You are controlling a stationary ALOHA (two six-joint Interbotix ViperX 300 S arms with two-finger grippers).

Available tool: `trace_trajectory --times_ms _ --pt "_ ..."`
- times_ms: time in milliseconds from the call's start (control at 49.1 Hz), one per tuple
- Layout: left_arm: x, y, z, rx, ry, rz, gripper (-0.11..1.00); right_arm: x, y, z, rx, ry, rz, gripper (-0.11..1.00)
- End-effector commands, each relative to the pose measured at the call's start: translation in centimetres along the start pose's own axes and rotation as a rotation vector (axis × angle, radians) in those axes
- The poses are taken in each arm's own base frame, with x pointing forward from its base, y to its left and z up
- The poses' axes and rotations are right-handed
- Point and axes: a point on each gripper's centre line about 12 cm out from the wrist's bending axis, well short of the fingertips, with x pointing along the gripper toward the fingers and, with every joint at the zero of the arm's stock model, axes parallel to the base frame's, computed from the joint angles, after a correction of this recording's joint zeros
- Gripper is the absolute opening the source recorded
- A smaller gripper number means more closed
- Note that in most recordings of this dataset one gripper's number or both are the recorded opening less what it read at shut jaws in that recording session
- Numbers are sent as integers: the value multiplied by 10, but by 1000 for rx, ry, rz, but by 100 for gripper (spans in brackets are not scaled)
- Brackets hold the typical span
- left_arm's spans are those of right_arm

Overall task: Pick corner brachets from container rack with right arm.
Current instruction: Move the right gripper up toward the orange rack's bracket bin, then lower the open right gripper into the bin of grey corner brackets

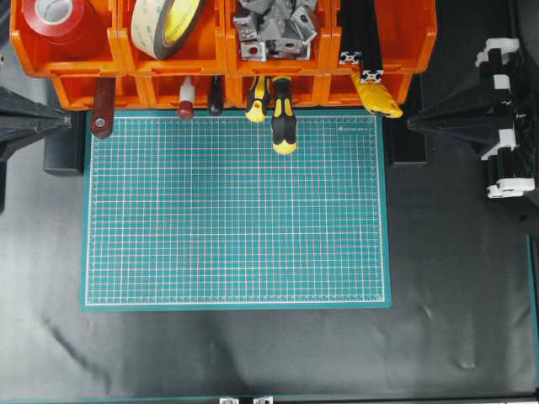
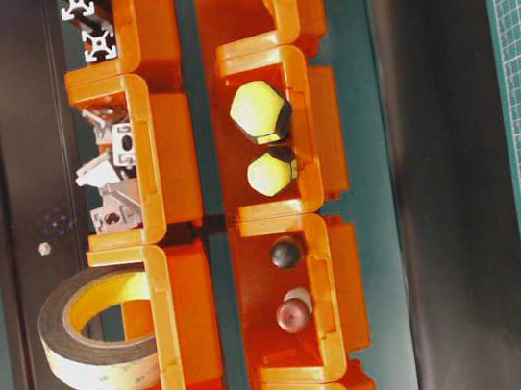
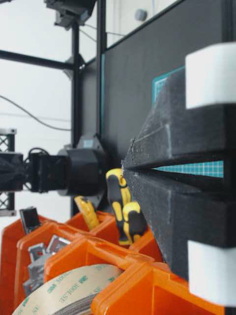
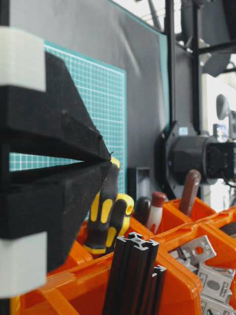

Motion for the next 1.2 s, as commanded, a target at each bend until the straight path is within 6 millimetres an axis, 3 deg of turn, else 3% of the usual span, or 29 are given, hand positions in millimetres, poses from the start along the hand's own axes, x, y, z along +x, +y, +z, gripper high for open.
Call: trace_trajectory --times_ms 0,224,489,693,815,999,1182 --pt "4 0 8 21 3 -6 6 2 -1 5 8 -11 -7 1" --pt "9 0 24 12 104 -2 0 0 -1 31 90 130 -9 1" --pt "9 0 32 12 178 1 0 -6 -4 94 99 356 -36 1" --pt "10 0 29 9 193 1 0 11 -24 141 111 519 -126 1" --pt "10 0 31 9 193 2 0 27 -37 154 113 625 -178 1" --pt "9 0 39 11 212 4 0 53 -45 156 110 779 -202 1" --pt "6 1 51 9 236 10 0 75 -52 160 85 819 -218 1"
